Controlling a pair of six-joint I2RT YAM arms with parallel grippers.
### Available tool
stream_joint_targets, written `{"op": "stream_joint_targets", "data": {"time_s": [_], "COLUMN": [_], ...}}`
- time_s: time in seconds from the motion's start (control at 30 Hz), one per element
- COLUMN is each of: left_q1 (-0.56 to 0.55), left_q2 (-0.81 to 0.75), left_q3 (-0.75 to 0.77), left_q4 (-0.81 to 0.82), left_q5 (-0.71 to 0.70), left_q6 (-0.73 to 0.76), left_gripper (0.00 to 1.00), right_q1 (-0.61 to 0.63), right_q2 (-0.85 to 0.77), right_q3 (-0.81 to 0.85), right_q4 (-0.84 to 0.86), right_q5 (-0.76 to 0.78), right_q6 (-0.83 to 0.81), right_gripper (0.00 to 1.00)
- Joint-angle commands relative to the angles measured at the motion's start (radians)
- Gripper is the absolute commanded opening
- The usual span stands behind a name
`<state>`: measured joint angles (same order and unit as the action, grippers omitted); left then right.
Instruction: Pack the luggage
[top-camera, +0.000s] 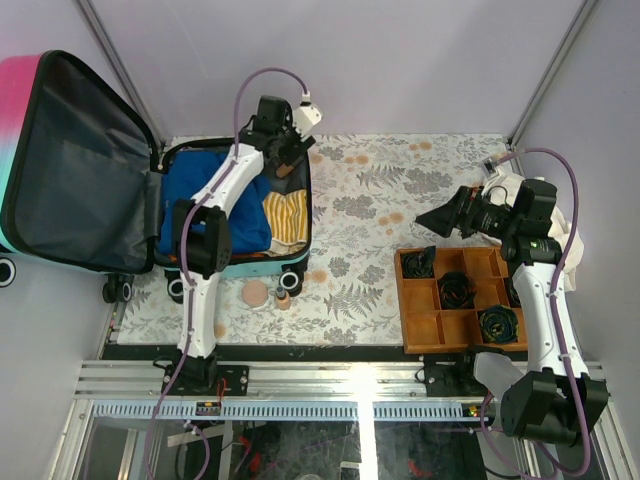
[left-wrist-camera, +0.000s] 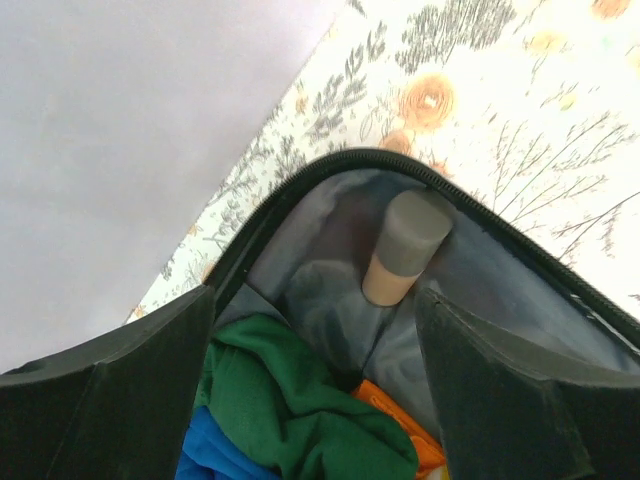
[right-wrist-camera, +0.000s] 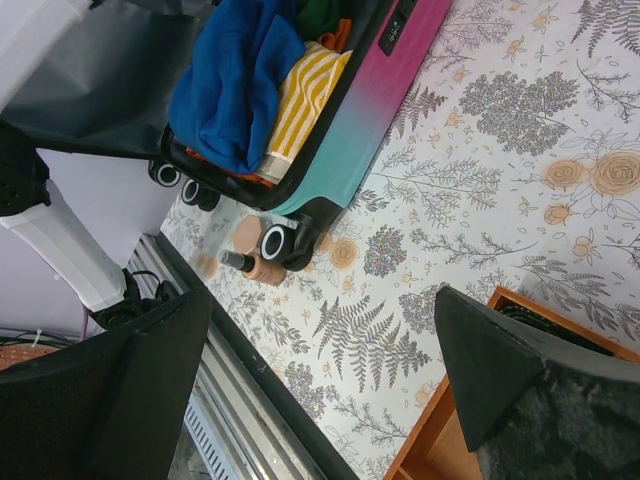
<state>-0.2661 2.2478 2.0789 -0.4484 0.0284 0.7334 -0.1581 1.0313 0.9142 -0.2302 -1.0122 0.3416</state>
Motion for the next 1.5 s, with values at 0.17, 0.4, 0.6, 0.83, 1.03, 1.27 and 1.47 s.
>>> {"op": "stream_joint_targets", "data": {"time_s": [0.17, 0.4, 0.6, 0.83, 1.03, 1.27, 1.47], "left_q1": [0.018, 0.045, 0.047, 0.033, -0.018, -0.090, -0.149], "left_q2": [-0.258, -0.565, -0.826, -1.025, -1.121, -1.175, -1.169], "left_q3": [0.006, -0.270, -0.500, -0.769, -0.982, -1.146, -1.198], "left_q4": [-0.049, -0.231, -0.439, -0.608, -0.632, -0.539, -0.425], "left_q5": [0.169, 0.445, 0.538, 0.597, 0.597, 0.613, 0.620], "left_q6": [-0.112, 0.038, 0.138, 0.299, 0.383, 0.366, 0.300], "left_gripper": [0.82, 0.77, 0.77, 0.76, 0.74, 0.73, 0.72], "right_q1": [-0.003, -0.003, -0.003, -0.003, -0.002, -0.002, -0.002], "right_q2": [-0.028, -0.048, -0.058, -0.059, -0.060, -0.057, -0.050], "right_q3": [0.003, -0.006, -0.018, -0.018, -0.016, -0.014, -0.015], "right_q4": [0.040, 0.037, 0.045, 0.042, 0.032, 0.016, 0.015], "right_q5": [-0.020, -0.023, -0.023, -0.022, -0.017, -0.009, -0.005], "right_q6": [0.010, 0.009, 0.013, 0.016, 0.010, -0.005, -0.007], "right_gripper": [1.00, 1.00, 1.00, 1.00, 1.00, 1.00, 1.00]}}
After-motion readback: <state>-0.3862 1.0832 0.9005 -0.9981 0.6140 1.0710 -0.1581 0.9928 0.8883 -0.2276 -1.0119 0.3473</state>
